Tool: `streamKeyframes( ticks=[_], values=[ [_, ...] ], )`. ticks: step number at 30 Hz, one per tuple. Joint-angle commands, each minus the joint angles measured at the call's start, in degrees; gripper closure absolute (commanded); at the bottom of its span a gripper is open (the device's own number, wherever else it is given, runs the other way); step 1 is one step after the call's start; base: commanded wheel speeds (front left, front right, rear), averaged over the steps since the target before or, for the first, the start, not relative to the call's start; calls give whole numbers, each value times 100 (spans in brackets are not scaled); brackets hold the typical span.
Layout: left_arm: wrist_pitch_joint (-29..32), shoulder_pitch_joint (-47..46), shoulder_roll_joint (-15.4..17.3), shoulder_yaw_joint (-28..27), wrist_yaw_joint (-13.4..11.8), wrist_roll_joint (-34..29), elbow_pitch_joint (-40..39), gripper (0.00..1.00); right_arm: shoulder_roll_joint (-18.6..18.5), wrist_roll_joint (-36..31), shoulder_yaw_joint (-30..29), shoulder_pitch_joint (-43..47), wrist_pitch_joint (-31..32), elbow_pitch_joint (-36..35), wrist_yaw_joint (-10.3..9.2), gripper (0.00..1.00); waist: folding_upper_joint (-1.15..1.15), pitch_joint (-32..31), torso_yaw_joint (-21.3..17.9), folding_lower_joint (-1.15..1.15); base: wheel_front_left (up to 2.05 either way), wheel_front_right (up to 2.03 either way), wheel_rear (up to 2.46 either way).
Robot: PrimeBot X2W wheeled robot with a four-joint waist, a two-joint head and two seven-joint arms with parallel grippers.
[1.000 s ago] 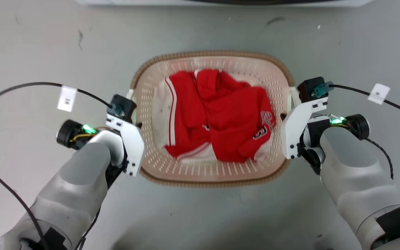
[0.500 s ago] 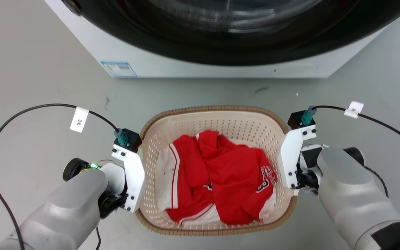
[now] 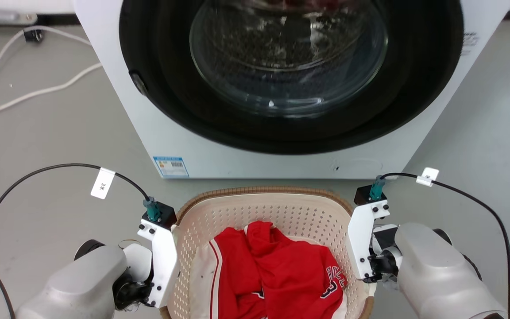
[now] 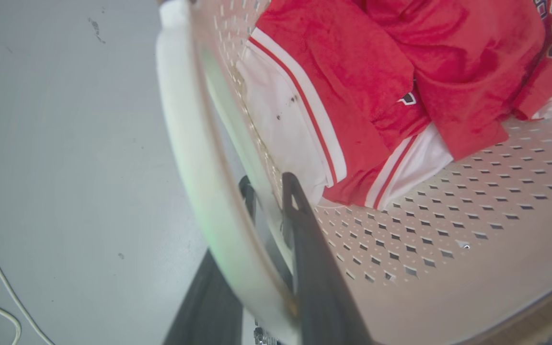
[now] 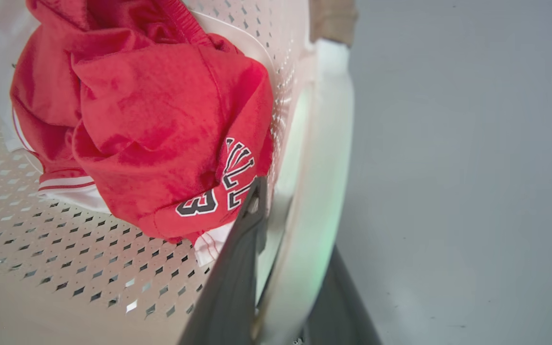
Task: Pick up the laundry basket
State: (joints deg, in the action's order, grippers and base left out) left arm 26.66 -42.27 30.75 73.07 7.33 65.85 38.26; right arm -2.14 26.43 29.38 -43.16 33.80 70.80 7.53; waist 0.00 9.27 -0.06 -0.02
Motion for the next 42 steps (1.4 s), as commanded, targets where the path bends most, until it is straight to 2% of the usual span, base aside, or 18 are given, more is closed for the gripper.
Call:
streamKeyframes(
  ticks=[1, 8, 19, 24, 34, 42],
  values=[
    [149, 65, 194, 41, 21, -29, -60, 100, -134, 8, 94, 4, 101, -24, -8, 100, 0, -284, -42, 2, 0, 0, 0],
    [561, 37, 299, 51, 21, 84, -268, 100, -140, 97, 280, -108, 376, -81, -8, 100, 0, -485, -30, 2, 0, 0, 0],
    [858, 158, 177, 56, 44, 98, -389, 100, -138, 349, 358, -64, 539, -61, -5, 100, 0, -870, 48, 2, 0, 0, 0],
    [831, 278, 45, 59, 47, 73, -360, 100, -130, 417, 376, 6, 523, -22, -5, 100, 0, -929, 72, 2, 0, 0, 0],
    [789, 210, 72, 60, 47, 27, -251, 100, -154, 471, 387, -67, 450, 53, -5, 100, 0, -940, 74, 2, 0, 0, 0],
    [910, 126, -36, 61, 45, 37, -163, 100, -149, 539, 371, -88, 444, 97, -5, 100, 0, -960, 73, 2, 0, 0, 0]
  ],
)
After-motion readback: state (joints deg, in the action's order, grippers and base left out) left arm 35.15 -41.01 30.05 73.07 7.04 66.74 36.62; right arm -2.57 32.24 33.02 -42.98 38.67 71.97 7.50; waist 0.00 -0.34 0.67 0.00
